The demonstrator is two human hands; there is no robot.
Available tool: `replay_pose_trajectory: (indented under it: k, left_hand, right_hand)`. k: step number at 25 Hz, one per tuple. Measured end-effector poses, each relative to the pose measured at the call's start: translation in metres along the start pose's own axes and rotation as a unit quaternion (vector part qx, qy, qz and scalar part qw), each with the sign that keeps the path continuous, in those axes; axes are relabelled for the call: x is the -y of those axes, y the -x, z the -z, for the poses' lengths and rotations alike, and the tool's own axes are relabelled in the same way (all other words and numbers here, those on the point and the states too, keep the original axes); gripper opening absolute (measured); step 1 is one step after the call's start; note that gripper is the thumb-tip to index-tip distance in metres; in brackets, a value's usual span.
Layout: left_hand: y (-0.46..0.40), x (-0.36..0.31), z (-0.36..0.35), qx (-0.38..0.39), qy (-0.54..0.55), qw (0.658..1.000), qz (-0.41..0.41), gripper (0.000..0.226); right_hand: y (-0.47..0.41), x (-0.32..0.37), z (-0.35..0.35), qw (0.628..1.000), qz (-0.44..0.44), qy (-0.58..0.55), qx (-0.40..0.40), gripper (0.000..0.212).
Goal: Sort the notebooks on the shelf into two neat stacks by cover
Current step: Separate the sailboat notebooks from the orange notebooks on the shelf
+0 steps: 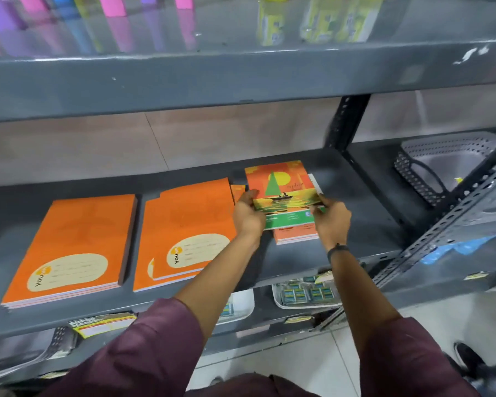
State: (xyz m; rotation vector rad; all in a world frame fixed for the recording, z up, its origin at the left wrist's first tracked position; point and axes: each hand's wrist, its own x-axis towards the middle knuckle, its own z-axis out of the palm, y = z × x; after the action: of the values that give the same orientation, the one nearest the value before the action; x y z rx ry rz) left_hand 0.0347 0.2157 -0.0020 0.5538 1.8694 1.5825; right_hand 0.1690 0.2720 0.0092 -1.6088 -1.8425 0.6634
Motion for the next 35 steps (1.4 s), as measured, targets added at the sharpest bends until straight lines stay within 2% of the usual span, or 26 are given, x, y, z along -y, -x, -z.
replay_pose_trajectory:
  k: [7,10,12,14,15,17,20,23,25,27,29,31,33,35]
  left_hand:
    - [0.017,0.013,-0.024,0.051,-0.150,0.987,-0.016,0.052]
    - [0.026,0.002,-0.005,0.070,-0.200,0.972,-0.100,0.044]
    - [0.031,-0.001,0.025,0.001,-0.270,0.949,-0.162,0.035]
    - [0.030,0.006,0.065,-0.113,-0.365,0.911,-0.155,0.029]
    - [0.028,0.013,0.086,-0.156,-0.406,0.893,-0.121,0.030]
    - [0.025,0.025,0.119,-0.183,-0.443,0.877,-0.024,0.040]
    - [0.020,0.038,0.143,-0.139,-0.424,0.893,0.058,0.053]
    - [0.017,0.040,0.151,-0.137,-0.411,0.900,0.043,0.064]
    - [0.014,0.032,0.156,-0.149,-0.375,0.912,0.077,0.074]
    - [0.008,0.029,0.163,-0.134,-0.324,0.928,0.123,0.072]
    - [0.003,0.031,0.171,-0.113,-0.260,0.954,0.102,0.062]
    - [0.004,0.035,0.177,-0.096,-0.188,0.975,0.064,0.062]
    - [0.005,0.036,0.186,-0.091,-0.168,0.981,0.039,0.058]
    - [0.005,0.035,0.203,-0.103,-0.147,0.984,0.020,0.053]
  right_hand:
    - [-0.003,-0.035,0.007,0.999,-0.006,0.033,0.005,0.027]
    - [0.002,-0.018,0.004,0.995,0.026,0.094,-0.037,0.028]
    - [0.009,0.004,-0.002,0.995,0.068,0.071,-0.034,0.031]
    - [0.022,0.028,-0.017,0.993,0.100,0.016,0.055,0.031]
    - [0.031,0.040,-0.027,0.988,0.100,-0.017,0.117,0.032]
    - [0.050,0.058,-0.047,0.970,0.099,-0.051,0.218,0.035]
    - [0.070,0.070,-0.069,0.961,0.110,-0.020,0.253,0.042]
    - [0.071,0.075,-0.076,0.965,0.099,-0.004,0.243,0.037]
    - [0.069,0.078,-0.078,0.967,0.070,-0.002,0.245,0.031]
    - [0.066,0.082,-0.077,0.968,0.025,-0.008,0.251,0.038]
    - [0.066,0.087,-0.075,0.966,-0.029,-0.032,0.256,0.048]
    - [0.065,0.090,-0.076,0.963,-0.068,-0.065,0.252,0.047]
    - [0.068,0.095,-0.082,0.953,-0.107,-0.116,0.258,0.039]
    - [0.074,0.105,-0.090,0.930,-0.145,-0.191,0.279,0.040]
